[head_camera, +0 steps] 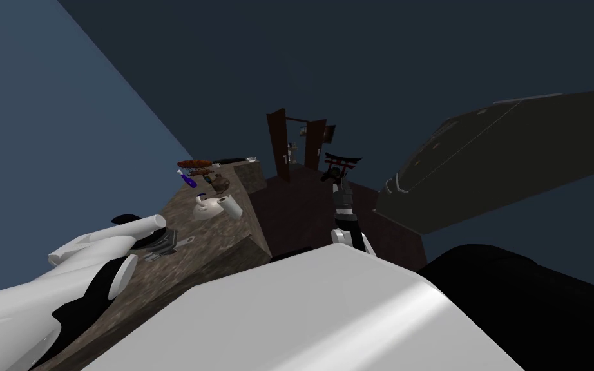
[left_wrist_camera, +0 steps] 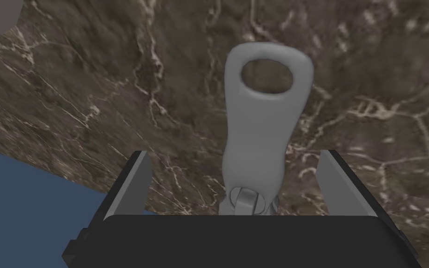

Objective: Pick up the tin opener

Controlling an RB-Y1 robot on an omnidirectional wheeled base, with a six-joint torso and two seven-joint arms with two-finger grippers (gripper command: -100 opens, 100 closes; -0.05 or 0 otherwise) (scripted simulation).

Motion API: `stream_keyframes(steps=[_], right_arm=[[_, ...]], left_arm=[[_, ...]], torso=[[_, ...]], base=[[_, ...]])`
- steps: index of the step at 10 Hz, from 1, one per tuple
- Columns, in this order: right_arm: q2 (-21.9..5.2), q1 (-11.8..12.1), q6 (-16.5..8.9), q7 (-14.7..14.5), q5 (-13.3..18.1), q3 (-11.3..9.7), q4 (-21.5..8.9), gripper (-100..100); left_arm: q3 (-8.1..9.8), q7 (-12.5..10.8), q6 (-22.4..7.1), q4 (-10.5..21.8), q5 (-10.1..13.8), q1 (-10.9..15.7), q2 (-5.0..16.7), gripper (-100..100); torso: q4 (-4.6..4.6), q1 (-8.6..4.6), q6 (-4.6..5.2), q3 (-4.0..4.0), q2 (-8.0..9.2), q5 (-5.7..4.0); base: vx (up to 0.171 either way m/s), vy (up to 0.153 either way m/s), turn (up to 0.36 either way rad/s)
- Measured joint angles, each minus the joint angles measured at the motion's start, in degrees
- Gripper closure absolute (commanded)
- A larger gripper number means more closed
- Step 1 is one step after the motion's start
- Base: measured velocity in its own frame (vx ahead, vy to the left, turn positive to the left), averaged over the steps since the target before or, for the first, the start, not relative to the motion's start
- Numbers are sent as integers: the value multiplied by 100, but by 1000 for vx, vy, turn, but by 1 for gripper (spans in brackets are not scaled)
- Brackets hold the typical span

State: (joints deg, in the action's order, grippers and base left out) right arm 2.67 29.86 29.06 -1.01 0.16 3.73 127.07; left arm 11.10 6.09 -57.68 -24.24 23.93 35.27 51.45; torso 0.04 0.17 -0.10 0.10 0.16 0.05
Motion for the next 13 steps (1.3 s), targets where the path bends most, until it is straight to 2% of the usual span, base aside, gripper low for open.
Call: stream_keyframes(steps=[2,3,7,8,9,11,12,13], right_arm=[[0,-1,0,0,0,0,0,0],[0,0,0,0,0,0,0,0],[0,0,0,0,0,0,0,0],[0,0,0,0,0,0,0,0],[0,0,0,0,0,0,0,0],[1,2,0,0,0,0,0,0],[1,3,0,0,0,0,0,0],[1,2,0,0,0,0,0,0]], left_arm=[[195,-237,-107,-292,-152,-269,-45,-100],[207,-268,-124,-318,-159,-285,-49,100],[205,-263,-119,-319,-160,-281,-45,100],[205,-263,-118,-319,-160,-281,-45,0],[205,-263,-117,-319,-160,-280,-45,100],[11,-19,11,73,-20,51,14,100],[-124,75,-44,-9,95,93,26,100],[-248,231,33,266,178,302,53,100]], torso=[[2,8,4,5,10,2],[1,2,-1,2,2,0],[-5,-4,-1,-10,-16,2],[-6,-4,-1,-11,-16,2],[-6,-4,-2,-11,-16,2],[-9,-24,-16,-19,-31,-5],[-11,-36,-11,-25,-42,-7],[-13,-45,-1,-31,-53,-7]], base=[[-49,41,-139],[-6,4,11],[-1,1,-2],[0,0,0],[36,-27,224],[84,-77,329],[110,-103,204],[97,-90,213]])
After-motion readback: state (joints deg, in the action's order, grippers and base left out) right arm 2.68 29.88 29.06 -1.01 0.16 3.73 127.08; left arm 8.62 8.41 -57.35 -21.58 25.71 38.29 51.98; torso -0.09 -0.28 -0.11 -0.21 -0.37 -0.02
